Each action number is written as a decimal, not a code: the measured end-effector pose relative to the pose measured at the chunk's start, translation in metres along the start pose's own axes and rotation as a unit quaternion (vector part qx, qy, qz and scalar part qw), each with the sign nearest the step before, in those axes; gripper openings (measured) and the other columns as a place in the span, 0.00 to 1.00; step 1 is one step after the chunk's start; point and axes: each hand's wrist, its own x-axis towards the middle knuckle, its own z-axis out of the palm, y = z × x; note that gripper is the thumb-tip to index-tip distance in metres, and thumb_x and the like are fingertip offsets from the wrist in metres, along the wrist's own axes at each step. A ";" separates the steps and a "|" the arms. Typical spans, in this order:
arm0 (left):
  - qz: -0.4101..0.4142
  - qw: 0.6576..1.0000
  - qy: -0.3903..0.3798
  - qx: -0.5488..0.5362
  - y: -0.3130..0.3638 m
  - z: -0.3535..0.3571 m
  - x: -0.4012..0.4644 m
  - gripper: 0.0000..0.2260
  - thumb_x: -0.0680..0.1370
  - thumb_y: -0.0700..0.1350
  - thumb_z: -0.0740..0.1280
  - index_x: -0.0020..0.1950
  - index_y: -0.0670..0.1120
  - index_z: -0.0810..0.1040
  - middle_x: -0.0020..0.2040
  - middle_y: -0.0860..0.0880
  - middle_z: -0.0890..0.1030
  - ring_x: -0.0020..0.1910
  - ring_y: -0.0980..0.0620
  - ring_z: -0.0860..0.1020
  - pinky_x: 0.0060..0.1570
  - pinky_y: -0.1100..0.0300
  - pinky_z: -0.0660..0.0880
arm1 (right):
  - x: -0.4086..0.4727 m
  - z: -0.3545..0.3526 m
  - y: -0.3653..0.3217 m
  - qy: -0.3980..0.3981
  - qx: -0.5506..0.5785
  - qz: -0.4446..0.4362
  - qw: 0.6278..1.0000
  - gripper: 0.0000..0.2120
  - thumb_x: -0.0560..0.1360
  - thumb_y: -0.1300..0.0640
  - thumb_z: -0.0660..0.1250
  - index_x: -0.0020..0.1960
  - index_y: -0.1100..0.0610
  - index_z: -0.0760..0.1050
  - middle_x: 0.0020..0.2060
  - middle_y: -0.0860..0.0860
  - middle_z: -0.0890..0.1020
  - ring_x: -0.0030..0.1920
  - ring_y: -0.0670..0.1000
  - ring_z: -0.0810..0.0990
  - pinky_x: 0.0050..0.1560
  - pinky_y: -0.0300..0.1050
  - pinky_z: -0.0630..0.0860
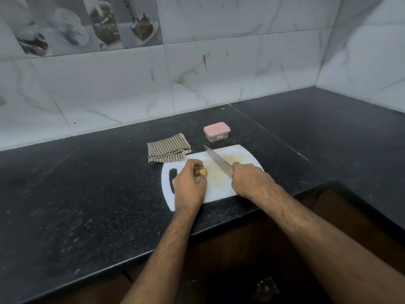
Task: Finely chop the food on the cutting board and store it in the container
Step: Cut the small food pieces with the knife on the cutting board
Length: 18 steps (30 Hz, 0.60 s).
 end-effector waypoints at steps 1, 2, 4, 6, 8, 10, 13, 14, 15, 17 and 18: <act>-0.001 1.000 -0.002 0.004 0.000 0.000 0.000 0.16 0.77 0.34 0.69 0.63 0.47 0.79 0.55 0.56 0.83 0.54 0.59 0.80 0.64 0.54 0.79 | 0.000 -0.001 0.003 0.002 -0.001 0.006 1.000 0.14 0.80 0.61 0.54 0.64 0.55 0.70 0.52 0.53 0.76 0.48 0.53 0.72 0.45 0.49 0.70; -0.002 1.000 -0.004 0.006 0.000 0.000 0.000 0.16 0.77 0.34 0.69 0.63 0.48 0.80 0.55 0.56 0.83 0.54 0.59 0.80 0.64 0.55 0.79 | -0.001 -0.001 0.005 0.003 -0.001 0.011 1.000 0.15 0.80 0.61 0.54 0.65 0.55 0.69 0.51 0.53 0.76 0.48 0.53 0.72 0.45 0.49 0.70; -0.001 1.000 -0.009 0.006 -0.001 0.000 0.000 0.16 0.77 0.34 0.69 0.62 0.48 0.81 0.55 0.56 0.83 0.55 0.60 0.80 0.64 0.55 0.79 | -0.002 -0.002 0.008 0.009 0.001 0.015 1.000 0.14 0.81 0.61 0.54 0.65 0.55 0.69 0.49 0.52 0.74 0.47 0.53 0.72 0.45 0.49 0.70; 0.000 1.000 -0.010 0.006 -0.001 0.000 0.000 0.16 0.77 0.34 0.70 0.61 0.49 0.81 0.55 0.56 0.83 0.55 0.60 0.80 0.64 0.54 0.79 | -0.005 -0.003 0.009 0.026 0.004 0.015 1.000 0.14 0.80 0.62 0.53 0.64 0.56 0.69 0.48 0.52 0.73 0.47 0.53 0.71 0.45 0.50 0.70; 0.000 1.000 -0.010 0.006 -0.002 0.001 0.000 0.15 0.77 0.36 0.71 0.61 0.50 0.81 0.55 0.57 0.84 0.55 0.60 0.80 0.66 0.52 0.78 | -0.007 -0.004 0.009 0.040 0.010 0.011 0.999 0.14 0.80 0.63 0.53 0.63 0.57 0.68 0.51 0.54 0.76 0.47 0.54 0.70 0.45 0.50 0.69; 0.004 1.000 -0.011 0.003 -0.003 0.002 0.001 0.14 0.77 0.38 0.73 0.61 0.51 0.82 0.55 0.58 0.84 0.56 0.62 0.81 0.67 0.52 0.77 | -0.009 -0.004 0.007 0.045 0.015 0.001 0.999 0.13 0.81 0.62 0.53 0.63 0.57 0.68 0.53 0.54 0.77 0.46 0.55 0.70 0.45 0.50 0.68; 0.004 1.000 -0.007 -0.014 -0.004 0.003 0.001 0.14 0.77 0.37 0.73 0.61 0.49 0.82 0.55 0.57 0.85 0.56 0.62 0.81 0.65 0.54 0.78 | -0.009 -0.001 0.003 0.036 0.032 -0.018 0.999 0.10 0.83 0.58 0.54 0.63 0.56 0.68 0.47 0.52 0.74 0.46 0.55 0.71 0.43 0.49 0.68; 0.002 1.000 -0.004 -0.020 -0.005 0.003 0.001 0.15 0.77 0.37 0.73 0.62 0.48 0.81 0.55 0.57 0.85 0.56 0.63 0.81 0.65 0.54 0.78 | -0.009 0.000 0.001 0.028 0.038 -0.028 0.999 0.10 0.84 0.56 0.54 0.63 0.55 0.68 0.45 0.51 0.73 0.46 0.54 0.72 0.43 0.49 0.68; 0.000 1.000 -0.003 -0.022 -0.005 0.003 0.001 0.16 0.77 0.37 0.74 0.64 0.48 0.80 0.56 0.56 0.85 0.57 0.62 0.81 0.66 0.54 0.78 | -0.010 0.001 -0.001 0.018 0.046 -0.037 0.998 0.11 0.85 0.53 0.53 0.63 0.54 0.69 0.44 0.50 0.73 0.46 0.54 0.74 0.43 0.49 0.69; -0.005 1.000 0.005 -0.018 -0.004 0.003 0.001 0.18 0.78 0.37 0.73 0.66 0.48 0.79 0.56 0.55 0.85 0.57 0.61 0.82 0.65 0.54 0.78 | -0.010 0.004 -0.005 0.008 0.057 -0.049 0.997 0.12 0.85 0.50 0.53 0.63 0.53 0.69 0.45 0.51 0.74 0.47 0.53 0.75 0.44 0.49 0.71; -0.005 1.000 0.010 -0.018 -0.004 0.003 0.002 0.18 0.78 0.37 0.73 0.66 0.48 0.78 0.56 0.55 0.85 0.55 0.60 0.82 0.64 0.55 0.79 | -0.010 0.006 -0.006 0.008 0.058 -0.051 0.997 0.12 0.85 0.50 0.53 0.63 0.53 0.70 0.45 0.51 0.74 0.47 0.53 0.75 0.44 0.50 0.71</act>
